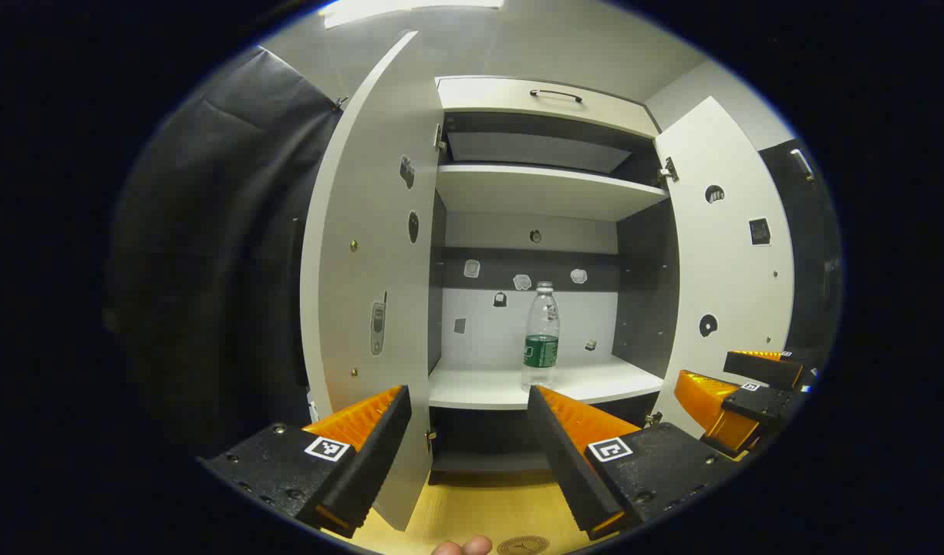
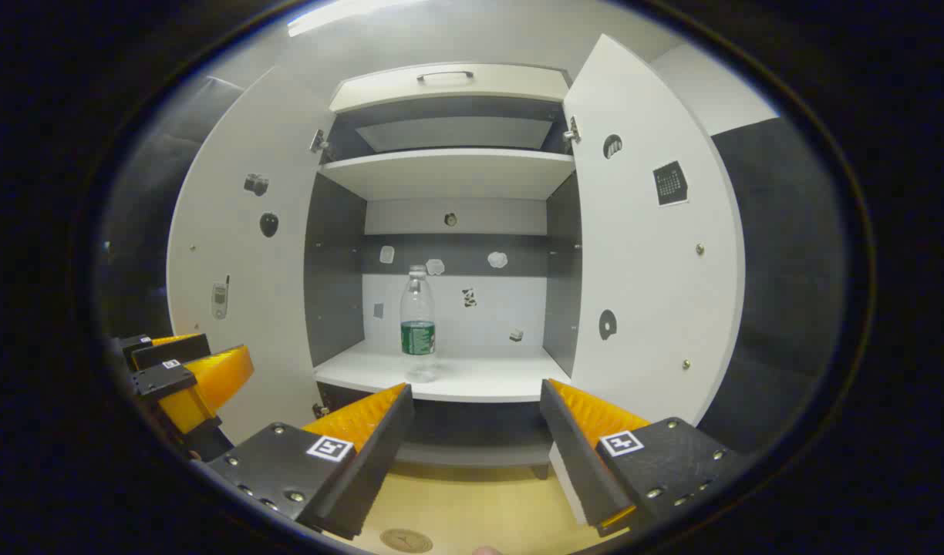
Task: Grasp the bottle in the cabinet with the left hand and place it on the coaster, then close the right door with the right hand and the left door with the left hand.
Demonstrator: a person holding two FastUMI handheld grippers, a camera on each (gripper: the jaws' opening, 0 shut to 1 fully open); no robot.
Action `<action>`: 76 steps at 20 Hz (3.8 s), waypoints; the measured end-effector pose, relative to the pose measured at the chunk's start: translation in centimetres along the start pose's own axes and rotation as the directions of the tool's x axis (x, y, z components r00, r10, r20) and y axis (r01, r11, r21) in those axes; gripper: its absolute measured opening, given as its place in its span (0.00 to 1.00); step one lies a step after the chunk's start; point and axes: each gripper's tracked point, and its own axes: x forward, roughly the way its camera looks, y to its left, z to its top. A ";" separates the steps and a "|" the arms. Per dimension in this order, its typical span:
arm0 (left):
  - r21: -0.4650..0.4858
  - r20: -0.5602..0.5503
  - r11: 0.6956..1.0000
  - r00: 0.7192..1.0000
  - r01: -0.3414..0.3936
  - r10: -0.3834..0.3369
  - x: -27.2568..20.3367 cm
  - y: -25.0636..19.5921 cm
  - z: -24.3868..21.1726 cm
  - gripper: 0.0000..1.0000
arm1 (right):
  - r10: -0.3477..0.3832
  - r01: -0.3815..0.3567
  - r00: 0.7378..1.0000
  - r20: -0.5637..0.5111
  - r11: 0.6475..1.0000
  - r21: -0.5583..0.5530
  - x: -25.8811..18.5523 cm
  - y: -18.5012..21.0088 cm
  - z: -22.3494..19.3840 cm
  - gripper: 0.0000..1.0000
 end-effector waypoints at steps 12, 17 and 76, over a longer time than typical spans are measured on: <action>0.010 -0.011 1.000 1.000 0.000 0.000 0.0 0.3 -0.6 0.96 | 0.009 -0.009 1.000 -0.001 1.000 0.029 -0.6 -0.5 0.2 1.00; 0.019 -0.009 1.000 1.000 0.006 -0.006 0.3 -0.1 -0.8 0.96 | 0.007 -0.007 1.000 -0.006 1.000 0.030 -0.5 -0.8 0.1 1.00; -0.009 0.027 0.990 0.990 0.142 -0.142 13.0 -10.8 -1.4 0.81 | -0.013 0.033 0.968 -0.250 0.997 0.074 -2.0 -6.4 -7.7 1.00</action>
